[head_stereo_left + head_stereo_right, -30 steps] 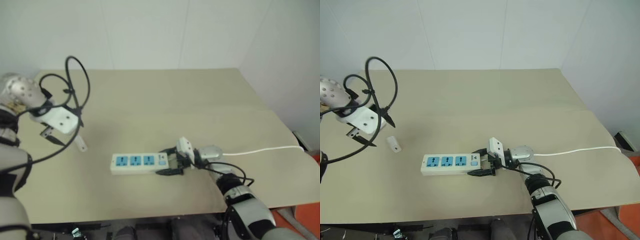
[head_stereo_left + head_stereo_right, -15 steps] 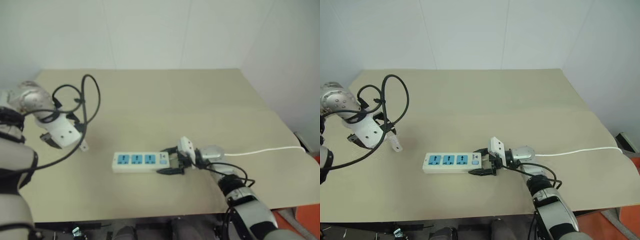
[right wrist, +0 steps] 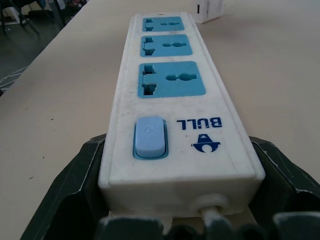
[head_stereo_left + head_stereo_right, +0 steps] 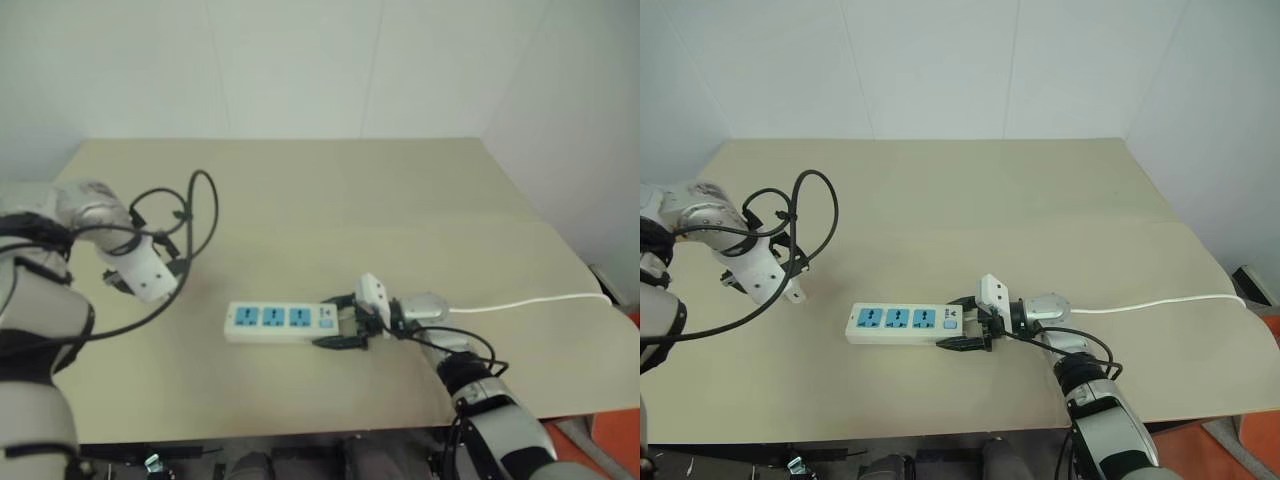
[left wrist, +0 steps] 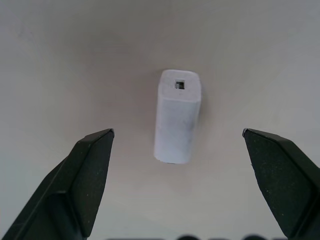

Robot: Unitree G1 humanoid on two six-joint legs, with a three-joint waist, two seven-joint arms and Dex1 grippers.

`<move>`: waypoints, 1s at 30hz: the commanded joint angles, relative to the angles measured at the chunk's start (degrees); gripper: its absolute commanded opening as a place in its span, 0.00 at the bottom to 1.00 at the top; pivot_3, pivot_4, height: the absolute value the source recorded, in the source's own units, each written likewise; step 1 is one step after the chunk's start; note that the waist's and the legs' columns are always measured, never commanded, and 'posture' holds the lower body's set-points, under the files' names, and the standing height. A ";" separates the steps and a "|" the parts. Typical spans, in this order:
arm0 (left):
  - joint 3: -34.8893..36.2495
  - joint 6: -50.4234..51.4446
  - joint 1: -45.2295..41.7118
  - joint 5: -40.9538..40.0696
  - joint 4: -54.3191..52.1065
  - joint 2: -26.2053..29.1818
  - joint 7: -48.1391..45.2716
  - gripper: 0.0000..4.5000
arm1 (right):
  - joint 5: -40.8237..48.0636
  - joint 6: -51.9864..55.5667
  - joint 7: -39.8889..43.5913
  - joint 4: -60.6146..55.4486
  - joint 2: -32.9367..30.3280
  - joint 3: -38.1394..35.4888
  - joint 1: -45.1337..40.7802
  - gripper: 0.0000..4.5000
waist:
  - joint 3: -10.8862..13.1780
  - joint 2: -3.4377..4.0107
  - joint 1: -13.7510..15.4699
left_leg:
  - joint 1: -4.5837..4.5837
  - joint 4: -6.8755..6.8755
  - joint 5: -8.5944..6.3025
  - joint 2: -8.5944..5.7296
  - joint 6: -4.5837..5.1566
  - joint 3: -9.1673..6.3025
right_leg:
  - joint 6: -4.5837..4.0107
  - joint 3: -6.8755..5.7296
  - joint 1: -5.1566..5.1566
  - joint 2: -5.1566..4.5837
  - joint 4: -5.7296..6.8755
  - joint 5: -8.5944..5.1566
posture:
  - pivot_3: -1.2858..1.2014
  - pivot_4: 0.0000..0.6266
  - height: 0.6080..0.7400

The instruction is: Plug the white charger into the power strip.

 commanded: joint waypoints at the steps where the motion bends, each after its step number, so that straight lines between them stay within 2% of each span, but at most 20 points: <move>1: -0.79 0.92 -0.31 1.83 0.66 -0.03 2.85 1.00 | 1.05 0.27 -0.37 -3.22 -0.04 -0.63 0.38 0.76 | 0.00 0.00 0.01 | 0.00 0.00 0.00 0.00 0.00 0.00 | 0.00 0.00 0.00 0.00 0.01 0.00 | 0.52 0.24 1.00; 11: -2.01 2.96 0.77 4.49 1.65 -1.95 7.01 1.00 | 1.35 1.83 -2.19 -6.18 -0.41 -0.78 2.21 0.76 | -0.01 -0.01 0.30 | 0.00 0.03 -0.01 -0.03 0.01 0.00 | -0.02 0.00 0.00 -0.02 0.05 0.01 | 0.52 0.24 1.00; 26: -0.63 3.32 2.80 3.26 2.42 -3.41 4.60 1.00 | 1.62 3.00 -3.75 -8.11 -0.92 -0.83 3.45 0.76 | -0.01 -0.02 1.01 | 0.00 0.08 -0.01 -0.05 0.01 0.00 | -0.05 0.01 0.01 -0.03 0.09 0.03 | 0.52 0.24 1.00; 30: -0.48 3.17 3.32 2.70 2.49 -3.64 4.26 0.80 | 1.61 3.03 -4.08 -8.16 -0.99 -0.85 3.50 0.76 | -0.02 -0.02 1.00 | 0.01 0.08 -0.01 -0.05 0.01 0.00 | -0.06 0.01 0.01 -0.03 0.10 0.03 | 0.52 0.24 1.00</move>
